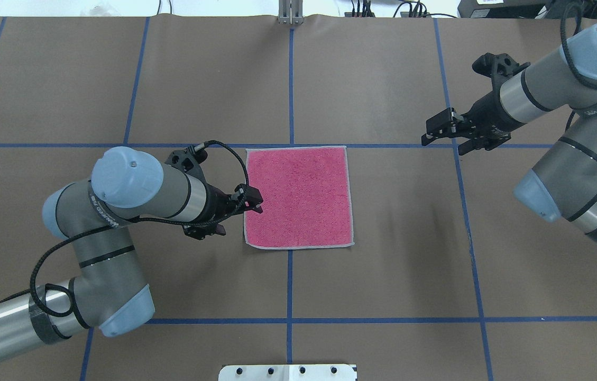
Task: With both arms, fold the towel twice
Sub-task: 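Move the left gripper to the towel's near corner while the right gripper approaches, then lower the right gripper to the towel's other near corner while the left holds, then close both grippers on the near corners of the pink towel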
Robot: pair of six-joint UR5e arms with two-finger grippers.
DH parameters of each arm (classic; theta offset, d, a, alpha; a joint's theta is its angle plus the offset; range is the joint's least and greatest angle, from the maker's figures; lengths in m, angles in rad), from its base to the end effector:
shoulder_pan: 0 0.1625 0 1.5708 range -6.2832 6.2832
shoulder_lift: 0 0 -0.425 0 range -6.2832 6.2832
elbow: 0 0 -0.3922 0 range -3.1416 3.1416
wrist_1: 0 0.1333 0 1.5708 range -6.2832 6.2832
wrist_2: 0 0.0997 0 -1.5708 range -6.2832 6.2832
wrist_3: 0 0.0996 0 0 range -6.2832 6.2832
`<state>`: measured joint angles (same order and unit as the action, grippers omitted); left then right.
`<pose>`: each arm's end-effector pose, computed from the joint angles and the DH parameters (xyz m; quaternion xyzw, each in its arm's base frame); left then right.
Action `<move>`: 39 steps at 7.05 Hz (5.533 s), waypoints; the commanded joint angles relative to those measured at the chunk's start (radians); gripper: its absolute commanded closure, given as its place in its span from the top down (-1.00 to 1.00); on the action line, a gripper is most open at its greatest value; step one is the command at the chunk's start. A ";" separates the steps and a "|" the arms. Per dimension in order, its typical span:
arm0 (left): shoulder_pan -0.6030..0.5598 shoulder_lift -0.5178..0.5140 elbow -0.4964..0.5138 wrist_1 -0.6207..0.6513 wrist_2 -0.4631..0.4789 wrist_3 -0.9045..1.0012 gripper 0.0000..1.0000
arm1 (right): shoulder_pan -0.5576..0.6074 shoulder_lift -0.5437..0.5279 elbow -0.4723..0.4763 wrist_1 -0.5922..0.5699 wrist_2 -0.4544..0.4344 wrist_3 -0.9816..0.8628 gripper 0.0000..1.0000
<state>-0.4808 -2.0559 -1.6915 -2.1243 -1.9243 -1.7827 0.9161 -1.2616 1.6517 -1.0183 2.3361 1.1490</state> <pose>0.5271 -0.3864 0.2611 -0.0735 0.5541 -0.1890 0.8074 -0.3197 -0.5220 0.3797 0.0002 -0.5367 0.0378 0.8429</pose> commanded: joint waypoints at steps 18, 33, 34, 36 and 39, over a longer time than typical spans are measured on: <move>0.060 -0.004 0.036 0.001 0.050 -0.015 -1.00 | -0.184 0.007 0.040 0.040 -0.007 0.185 0.99; 0.045 -0.009 0.032 0.003 0.047 -0.017 -1.00 | -0.410 0.070 0.003 0.027 -0.256 0.362 0.44; 0.044 -0.009 0.032 0.003 0.047 -0.017 -1.00 | -0.410 0.074 0.005 0.029 -0.256 0.362 0.41; 0.044 -0.009 0.032 0.004 0.047 -0.017 -1.00 | -0.410 0.079 -0.003 0.027 -0.256 0.362 0.32; 0.044 -0.009 0.030 0.004 0.044 -0.017 -1.00 | -0.410 0.083 -0.007 0.027 -0.256 0.362 0.32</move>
<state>-0.4372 -2.0647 -1.6614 -2.1200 -1.8803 -1.7994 0.5062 -1.1803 1.6475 -0.9909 2.0801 1.5110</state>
